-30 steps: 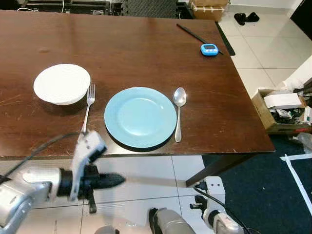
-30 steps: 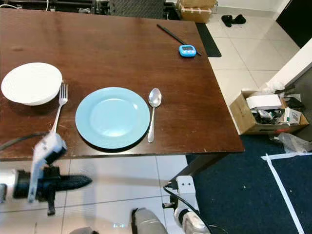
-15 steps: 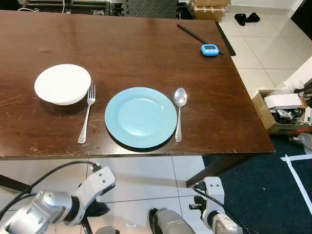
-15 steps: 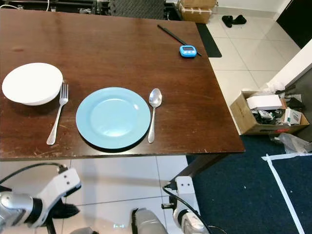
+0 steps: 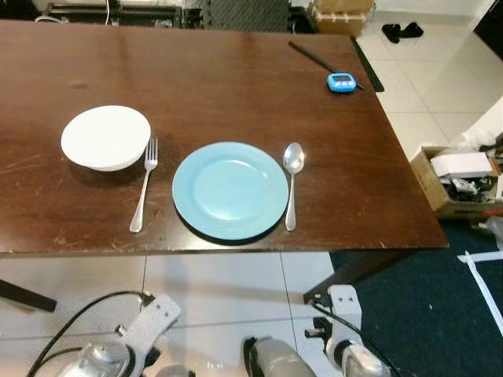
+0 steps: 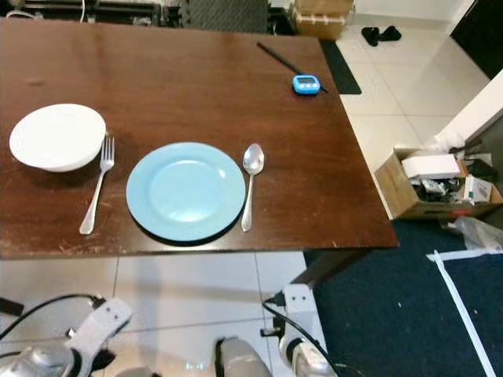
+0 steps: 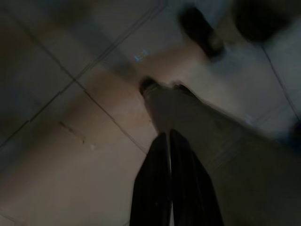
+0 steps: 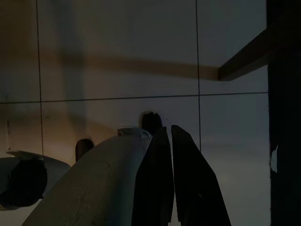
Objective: Setting the table
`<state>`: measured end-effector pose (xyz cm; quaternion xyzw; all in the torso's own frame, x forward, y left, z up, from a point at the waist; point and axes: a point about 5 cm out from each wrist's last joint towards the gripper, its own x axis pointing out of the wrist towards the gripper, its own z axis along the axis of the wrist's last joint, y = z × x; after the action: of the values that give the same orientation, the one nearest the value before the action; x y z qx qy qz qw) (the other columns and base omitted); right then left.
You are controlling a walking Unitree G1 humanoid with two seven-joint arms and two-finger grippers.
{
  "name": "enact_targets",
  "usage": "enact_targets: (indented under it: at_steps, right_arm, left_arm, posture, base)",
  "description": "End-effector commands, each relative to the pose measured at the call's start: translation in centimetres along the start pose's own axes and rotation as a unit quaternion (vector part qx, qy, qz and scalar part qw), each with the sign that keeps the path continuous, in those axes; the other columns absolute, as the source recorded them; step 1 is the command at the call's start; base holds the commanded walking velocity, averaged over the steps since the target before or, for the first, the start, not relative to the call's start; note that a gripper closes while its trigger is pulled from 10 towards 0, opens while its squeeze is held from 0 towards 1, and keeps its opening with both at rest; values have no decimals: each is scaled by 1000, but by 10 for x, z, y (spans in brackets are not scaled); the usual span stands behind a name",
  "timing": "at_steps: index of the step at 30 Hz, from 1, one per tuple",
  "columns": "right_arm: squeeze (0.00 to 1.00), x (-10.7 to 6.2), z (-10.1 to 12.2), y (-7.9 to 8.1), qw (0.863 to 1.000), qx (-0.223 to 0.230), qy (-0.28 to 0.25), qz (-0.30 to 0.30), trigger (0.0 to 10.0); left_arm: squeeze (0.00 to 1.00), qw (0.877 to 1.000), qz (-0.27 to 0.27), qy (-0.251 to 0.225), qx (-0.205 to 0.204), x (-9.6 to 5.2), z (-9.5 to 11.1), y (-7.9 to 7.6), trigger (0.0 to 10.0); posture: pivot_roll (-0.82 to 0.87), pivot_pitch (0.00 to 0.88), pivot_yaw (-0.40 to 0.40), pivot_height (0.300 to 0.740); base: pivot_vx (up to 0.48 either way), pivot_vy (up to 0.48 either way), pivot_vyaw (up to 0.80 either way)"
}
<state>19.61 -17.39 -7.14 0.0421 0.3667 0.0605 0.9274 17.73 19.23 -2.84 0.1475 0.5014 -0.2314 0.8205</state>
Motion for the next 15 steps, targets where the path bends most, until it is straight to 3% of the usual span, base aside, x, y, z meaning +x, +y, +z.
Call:
enact_targets:
  at_steps: [1,2,3,4,6,10,13,15]
  right_arm:
    - [0,-3,-10,-2,1000,3,20,-6,10000]
    - [0,-3,-11,-2,1000,4,21,-7,10000]
    - [0,-3,-11,-2,1000,5,22,-8,10000]
    - [0,-3,-11,-2,1000,5,22,-8,10000]
    - [0,-4,-13,-2,1000,1,29,-9,10000]
    - [0,-5,-16,-2,999,1,33,-13,10000]
    - [0,-5,-16,-3,999,2,31,-15,10000]
    - [0,-7,-16,-7,999,4,29,-21,10000]
  left_arm:
    - [0,998,44,-14,-43,8,-8,7,5843]
    - [0,994,69,-37,-70,14,-8,9,7608]
    - [0,987,90,-58,-119,21,-8,10,10000]
    - [0,987,90,-58,-119,21,-8,10,10000]
    - [0,972,115,-72,-194,29,-14,11,10000]
    - [0,959,153,-52,-232,36,-25,12,10000]
    - [0,960,150,-53,-229,37,-23,10,10000]
    - [0,966,141,-60,-207,40,-16,5,10000]
  posture:
    - [28,99,-12,740]
    - [32,96,-12,740]
    - [35,97,-13,740]
    - [35,97,-13,740]
    - [31,96,-9,740]
    - [14,90,-1,740]
    - [9,88,2,740]
    - [6,86,3,740]
  base:
    - [0,0,0]
    - [0,0,0]
    - [0,0,0]
    - [0,0,0]
    - [0,0,0]
    - [0,0,0]
    - [0,0,0]
    - [0,0,0]
